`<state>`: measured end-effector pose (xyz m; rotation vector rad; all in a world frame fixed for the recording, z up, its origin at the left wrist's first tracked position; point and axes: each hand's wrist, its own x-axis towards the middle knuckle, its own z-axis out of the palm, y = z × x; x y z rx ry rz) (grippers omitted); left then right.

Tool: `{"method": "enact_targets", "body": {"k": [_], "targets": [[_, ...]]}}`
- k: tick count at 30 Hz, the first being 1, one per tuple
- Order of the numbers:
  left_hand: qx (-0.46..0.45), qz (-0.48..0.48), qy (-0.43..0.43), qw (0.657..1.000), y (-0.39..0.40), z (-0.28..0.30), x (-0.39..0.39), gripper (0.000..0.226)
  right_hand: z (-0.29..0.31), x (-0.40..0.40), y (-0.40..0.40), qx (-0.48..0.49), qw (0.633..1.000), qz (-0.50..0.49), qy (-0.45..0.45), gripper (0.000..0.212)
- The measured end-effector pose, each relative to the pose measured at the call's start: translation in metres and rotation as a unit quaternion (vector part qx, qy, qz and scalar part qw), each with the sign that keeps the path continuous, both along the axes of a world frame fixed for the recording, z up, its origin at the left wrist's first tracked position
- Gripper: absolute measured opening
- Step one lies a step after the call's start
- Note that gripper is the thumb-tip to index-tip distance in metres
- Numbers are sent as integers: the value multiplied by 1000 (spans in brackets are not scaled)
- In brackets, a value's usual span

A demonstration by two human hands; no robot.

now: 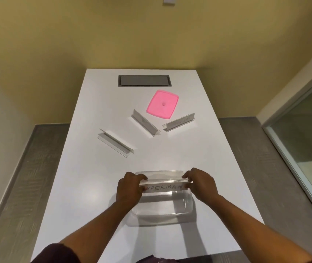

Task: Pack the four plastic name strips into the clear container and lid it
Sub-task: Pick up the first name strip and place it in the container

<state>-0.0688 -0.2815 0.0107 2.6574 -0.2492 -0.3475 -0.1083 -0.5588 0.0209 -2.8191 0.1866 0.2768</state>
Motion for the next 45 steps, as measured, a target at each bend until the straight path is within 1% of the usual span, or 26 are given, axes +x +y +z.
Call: {"method": "enact_targets", "body": {"k": [3, 6, 8, 10, 11, 13, 15, 17, 20, 22, 24, 27, 29, 32, 35, 39, 41, 43, 45], "targets": [[29, 4, -28, 999, 0, -12, -5, 37, -12, 1, 2, -33, 999, 30, -10, 29], [60, 6, -38, 997, 0, -23, -4, 38, -22, 5, 2, -45, 997, 49, -46, 29], [73, -6, -52, 996, 1, -29, -1, 36, -28, 7, 2, -50, 994, 63, -72, 29], [93, -34, -73, 992, 3, -37, 4, 32, -32, 10, 2, -47, 994, 67, -74, 30], [101, -45, -69, 991, 4, -41, 7, 30, -35, 10, 2, -48, 994, 66, -66, 30], [101, -47, -27, 993, 5, -46, 10, 33, -41, 11, 2, -59, 995, 66, -39, 29], [79, -30, 26, 996, 4, -49, 11, 36, -46, 12, 5, -80, 995, 66, -1, 27], [57, -10, 46, 997, 1, -51, 11, 37, -51, 12, 10, -101, 993, 50, 25, 26], [50, 14, 48, 997, -5, -54, 10, 37, -56, 11, 19, -116, 993, 10, 34, 25], [68, 21, 44, 997, -8, -56, 9, 36, -59, 7, 25, -127, 991, -4, 36, 25], [91, 27, 39, 995, -11, -57, 7, 35, -62, 3, 31, -134, 990, -19, 26, 26], [87, 36, 24, 995, -11, -62, 4, 33, -65, 2, 36, -135, 990, -43, 13, 26], [77, 37, 18, 996, -10, -65, 2, 32, -66, 1, 37, -129, 990, -53, 4, 24], [88, 24, 22, 996, -12, -66, 2, 30, -69, 2, 35, -118, 991, -58, -7, 22], [98, 13, 20, 995, -13, -63, 3, 30, -73, 2, 34, -101, 993, -53, -19, 29], [105, -12, -9, 994, -9, -60, -1, 26, -73, -4, 30, -68, 996, -40, -44, 43], [79, -17, -40, 996, -5, -56, -2, 17, -70, -7, 30, -34, 997, -43, -62, 46], [50, -25, -93, 994, 0, -51, 1, 9, -63, -9, 29, 20, 995, -58, -83, 52], [8, -20, -152, 988, 7, -44, 10, 7, -54, -5, 29, 65, 989, -60, -119, 51]]}}
